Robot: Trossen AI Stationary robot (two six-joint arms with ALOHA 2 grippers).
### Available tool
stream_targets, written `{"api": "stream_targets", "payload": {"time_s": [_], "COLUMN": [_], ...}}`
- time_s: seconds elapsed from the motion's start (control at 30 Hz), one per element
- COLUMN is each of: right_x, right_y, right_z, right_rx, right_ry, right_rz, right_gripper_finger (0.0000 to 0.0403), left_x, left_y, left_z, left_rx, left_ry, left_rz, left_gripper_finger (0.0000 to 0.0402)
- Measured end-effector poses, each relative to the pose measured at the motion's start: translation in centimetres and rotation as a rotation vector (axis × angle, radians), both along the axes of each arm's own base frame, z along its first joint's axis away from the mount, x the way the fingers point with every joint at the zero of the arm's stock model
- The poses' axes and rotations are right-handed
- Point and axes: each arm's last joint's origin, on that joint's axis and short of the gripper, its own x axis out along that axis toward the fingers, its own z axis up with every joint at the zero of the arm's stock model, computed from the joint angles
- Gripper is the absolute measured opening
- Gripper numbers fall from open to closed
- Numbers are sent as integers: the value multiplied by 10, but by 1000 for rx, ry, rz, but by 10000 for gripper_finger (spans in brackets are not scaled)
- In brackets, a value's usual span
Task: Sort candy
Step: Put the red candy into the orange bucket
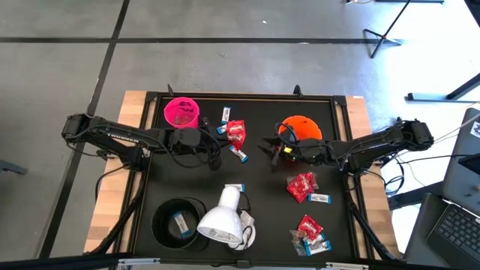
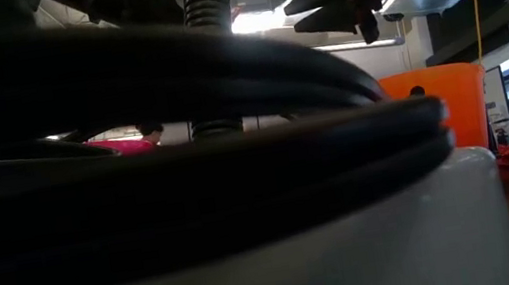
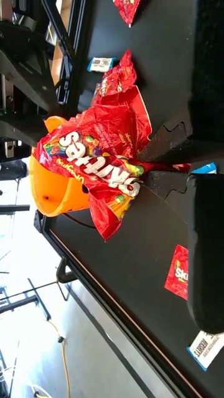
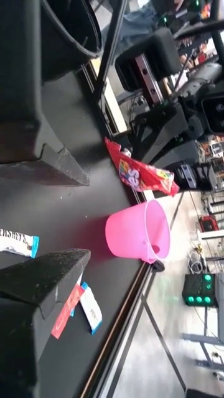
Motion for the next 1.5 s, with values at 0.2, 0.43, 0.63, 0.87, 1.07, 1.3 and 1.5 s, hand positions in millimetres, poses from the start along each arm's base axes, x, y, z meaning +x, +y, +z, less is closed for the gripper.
{"api": "stream_targets", "payload": {"time_s": [0.2, 0.43, 0.63, 0.87, 1.07, 1.3, 1.5], "right_x": [0, 0, 3, 15, 26, 37, 48], "right_y": [0, 1, 1, -14, -27, -28, -28], "right_z": [1, 2, 11, 7, -6, -13, -16], "right_rx": [-7, 2, 35, 135, 195, 210, 213], "right_ry": [0, -11, -113, -206, -214, -207, -194], "right_rz": [14, 51, 95, 126, 151, 162, 170], "right_gripper_finger": [170, 170, 170, 170, 170, 170, 170], "left_x": [0, 0, 3, 14, 21, 22, 22], "left_y": [0, -3, -4, -4, -4, -4, -4], "left_z": [0, -1, -5, -11, -16, -13, -12], "left_rx": [-9, -12, -13, 32, 41, 55, 58], "left_ry": [-1, 4, 9, -1, -15, -36, -51], "left_rz": [3, -5, -3, -18, -20, -24, -25], "left_gripper_finger": [0, 0, 0, 0, 0, 0, 0]}}
